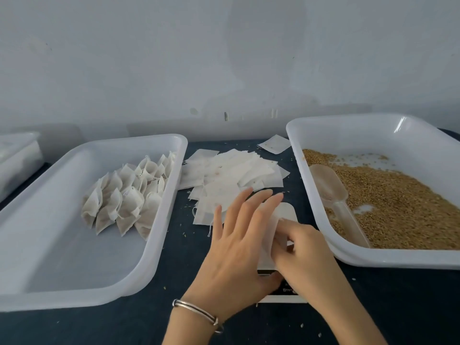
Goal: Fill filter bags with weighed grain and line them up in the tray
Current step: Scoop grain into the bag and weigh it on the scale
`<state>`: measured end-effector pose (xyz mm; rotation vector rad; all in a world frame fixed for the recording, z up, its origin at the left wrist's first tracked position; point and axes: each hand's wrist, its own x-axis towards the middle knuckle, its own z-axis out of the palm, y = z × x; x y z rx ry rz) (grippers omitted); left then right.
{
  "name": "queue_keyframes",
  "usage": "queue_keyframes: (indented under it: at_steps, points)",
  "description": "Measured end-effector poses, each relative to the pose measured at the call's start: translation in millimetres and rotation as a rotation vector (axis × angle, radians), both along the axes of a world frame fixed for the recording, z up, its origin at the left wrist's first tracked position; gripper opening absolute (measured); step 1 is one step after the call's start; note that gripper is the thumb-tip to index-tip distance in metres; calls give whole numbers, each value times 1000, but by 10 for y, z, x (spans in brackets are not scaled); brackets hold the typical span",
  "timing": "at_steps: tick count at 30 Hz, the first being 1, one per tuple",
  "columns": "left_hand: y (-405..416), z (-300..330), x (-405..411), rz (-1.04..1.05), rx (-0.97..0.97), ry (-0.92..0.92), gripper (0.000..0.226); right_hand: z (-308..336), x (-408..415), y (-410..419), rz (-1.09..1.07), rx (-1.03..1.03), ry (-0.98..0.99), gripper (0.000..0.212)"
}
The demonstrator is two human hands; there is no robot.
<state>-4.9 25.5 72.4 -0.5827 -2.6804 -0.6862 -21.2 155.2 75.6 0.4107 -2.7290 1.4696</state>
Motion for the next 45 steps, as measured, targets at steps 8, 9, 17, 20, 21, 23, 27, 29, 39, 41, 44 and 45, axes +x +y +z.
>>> queue_keyframes:
  at_steps: [8, 9, 17, 20, 21, 23, 27, 29, 39, 41, 44, 45]
  points:
    - [46, -148, -45, 152, 119, -38, 52, 100, 48, 50, 28, 132, 2, 21]
    - [36, -174, -59, 143, 108, -10, 55, 96, 37, 59, 37, 183, 32, 19]
    - [16, -213, -141, 175, 224, 207, 32, 200, -51, 90, 244, 95, -28, 20]
    - [13, -192, -150, 216, 281, 210, 36, 247, -84, 110, 257, 109, 18, 20]
    - [15, -185, -160, 238, 282, 211, 39, 273, -95, 124, 257, 101, 37, 22]
    - [7, -182, -189, 257, 315, 193, 39, 343, -158, 196, 217, -16, 83, 29]
    - [-1, -145, -214, 294, 492, 97, 26, 413, -524, 557, -131, -59, 206, 17]
    - [-26, -141, -222, 285, 521, 76, 28, 397, -808, 784, -242, 318, 117, 16]
    - [35, -86, -213, 230, 607, -78, 27, 81, -1308, 963, -48, 1133, -398, 37]
    - [30, -82, -209, 239, 615, -87, 27, 96, -1315, 1004, -49, 1107, -408, 35]
    - [18, -49, -188, 230, 620, -100, 25, 205, -1324, 1208, -96, 977, -394, 21]
    - [13, -43, -185, 228, 612, -111, 25, 266, -1317, 1310, -124, 974, -360, 19]
